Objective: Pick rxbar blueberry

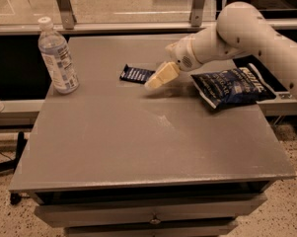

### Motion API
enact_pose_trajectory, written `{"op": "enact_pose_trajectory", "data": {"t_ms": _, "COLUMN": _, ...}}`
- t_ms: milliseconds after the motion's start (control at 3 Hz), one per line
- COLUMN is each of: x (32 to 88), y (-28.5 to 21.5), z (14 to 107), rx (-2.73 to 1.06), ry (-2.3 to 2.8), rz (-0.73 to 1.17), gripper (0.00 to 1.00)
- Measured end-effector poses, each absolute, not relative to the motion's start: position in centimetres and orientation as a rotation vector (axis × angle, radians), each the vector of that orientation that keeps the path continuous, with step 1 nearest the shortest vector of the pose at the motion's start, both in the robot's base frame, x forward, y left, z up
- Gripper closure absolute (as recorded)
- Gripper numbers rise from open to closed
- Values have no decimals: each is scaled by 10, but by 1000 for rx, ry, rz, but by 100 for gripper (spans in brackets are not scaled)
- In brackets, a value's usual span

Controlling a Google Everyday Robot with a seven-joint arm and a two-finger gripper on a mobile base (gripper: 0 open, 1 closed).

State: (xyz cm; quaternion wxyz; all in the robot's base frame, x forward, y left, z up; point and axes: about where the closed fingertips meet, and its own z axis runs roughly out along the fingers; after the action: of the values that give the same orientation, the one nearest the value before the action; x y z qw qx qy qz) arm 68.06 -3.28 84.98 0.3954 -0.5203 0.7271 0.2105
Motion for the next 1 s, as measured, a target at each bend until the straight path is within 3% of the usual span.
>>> {"op": "enact_pose_trajectory", "data": {"t_ms": 667, "x": 679, "y": -2, "z": 833, "rx": -1305, "ry": 1803, "rz": 591, "gripper": 0}}
{"op": "enact_pose_trajectory", "data": {"t_ms": 1000, "x": 678, "y": 10, "z": 832, "rx": -1290, "ry": 1806, "rz": 617, "gripper": 17}}
